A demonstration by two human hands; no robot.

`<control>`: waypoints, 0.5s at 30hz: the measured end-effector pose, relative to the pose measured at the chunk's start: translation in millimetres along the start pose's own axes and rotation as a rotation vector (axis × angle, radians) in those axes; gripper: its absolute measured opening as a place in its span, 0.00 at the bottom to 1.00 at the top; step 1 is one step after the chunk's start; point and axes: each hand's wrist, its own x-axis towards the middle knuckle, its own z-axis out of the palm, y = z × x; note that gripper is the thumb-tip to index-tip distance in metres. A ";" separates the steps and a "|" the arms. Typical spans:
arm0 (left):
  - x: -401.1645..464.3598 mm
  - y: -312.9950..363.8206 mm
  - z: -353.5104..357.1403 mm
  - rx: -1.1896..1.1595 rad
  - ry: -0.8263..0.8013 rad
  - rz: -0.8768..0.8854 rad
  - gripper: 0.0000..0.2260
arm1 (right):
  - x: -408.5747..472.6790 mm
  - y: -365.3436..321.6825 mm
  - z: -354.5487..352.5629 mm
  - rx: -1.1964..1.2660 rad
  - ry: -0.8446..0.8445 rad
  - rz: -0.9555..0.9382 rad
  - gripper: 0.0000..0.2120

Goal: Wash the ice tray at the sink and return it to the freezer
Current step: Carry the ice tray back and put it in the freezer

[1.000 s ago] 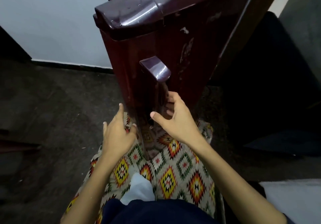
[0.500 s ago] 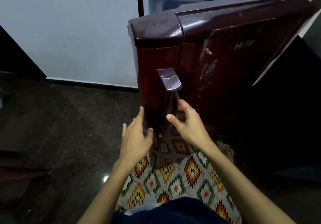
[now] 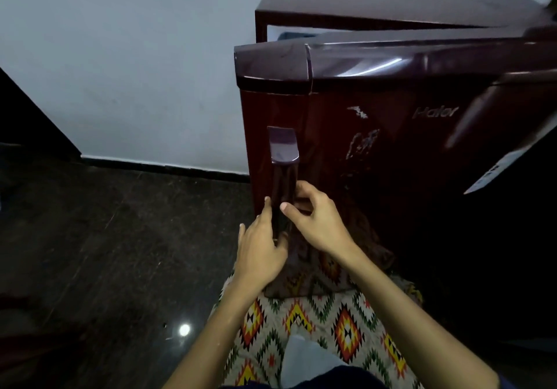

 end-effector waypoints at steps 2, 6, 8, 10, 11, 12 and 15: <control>16.5 -4.3 -1.3 -0.023 0.028 0.003 0.29 | 15.3 1.3 0.9 0.025 -0.013 -0.002 0.13; 49.5 -9.7 -1.5 -0.045 0.129 0.006 0.22 | 47.1 6.4 1.8 0.024 -0.029 -0.010 0.15; 64.5 -10.3 -1.9 -0.041 0.149 0.017 0.21 | 62.8 9.7 2.0 0.019 -0.025 -0.015 0.16; 77.7 -11.1 -2.3 -0.036 0.155 0.011 0.21 | 77.2 13.3 2.6 0.012 -0.019 -0.025 0.16; 83.6 -11.3 -2.5 -0.039 0.163 0.008 0.20 | 84.0 14.7 3.0 0.006 -0.016 -0.032 0.16; 89.0 -12.0 -2.5 -0.049 0.173 0.011 0.20 | 90.3 16.2 3.3 0.001 -0.012 -0.039 0.16; 101.8 -12.4 -2.5 -0.106 0.199 0.044 0.19 | 106.4 19.0 4.2 -0.016 0.003 -0.055 0.17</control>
